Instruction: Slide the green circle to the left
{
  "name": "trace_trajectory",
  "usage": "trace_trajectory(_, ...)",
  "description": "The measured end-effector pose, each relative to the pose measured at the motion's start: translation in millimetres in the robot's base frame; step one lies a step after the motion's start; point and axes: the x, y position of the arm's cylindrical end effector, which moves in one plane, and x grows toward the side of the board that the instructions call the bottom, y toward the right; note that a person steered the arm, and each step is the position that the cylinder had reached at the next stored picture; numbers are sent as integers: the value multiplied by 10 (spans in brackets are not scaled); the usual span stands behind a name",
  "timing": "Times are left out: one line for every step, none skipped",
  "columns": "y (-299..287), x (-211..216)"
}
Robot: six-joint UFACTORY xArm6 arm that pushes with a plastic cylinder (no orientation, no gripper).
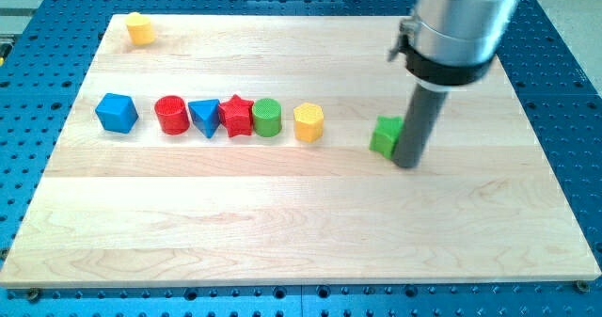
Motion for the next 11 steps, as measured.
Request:
trace_trajectory(-349, -116)
trace_trajectory(-49, -129)
trace_trajectory(156, -336)
trace_trajectory(149, -193)
trace_trajectory(104, -102)
trace_trajectory(242, -246)
trace_trajectory(46, -344)
trace_trajectory(-69, -190)
trace_trajectory(-267, -190)
trace_trajectory(-165, -41)
trace_trajectory(326, -684)
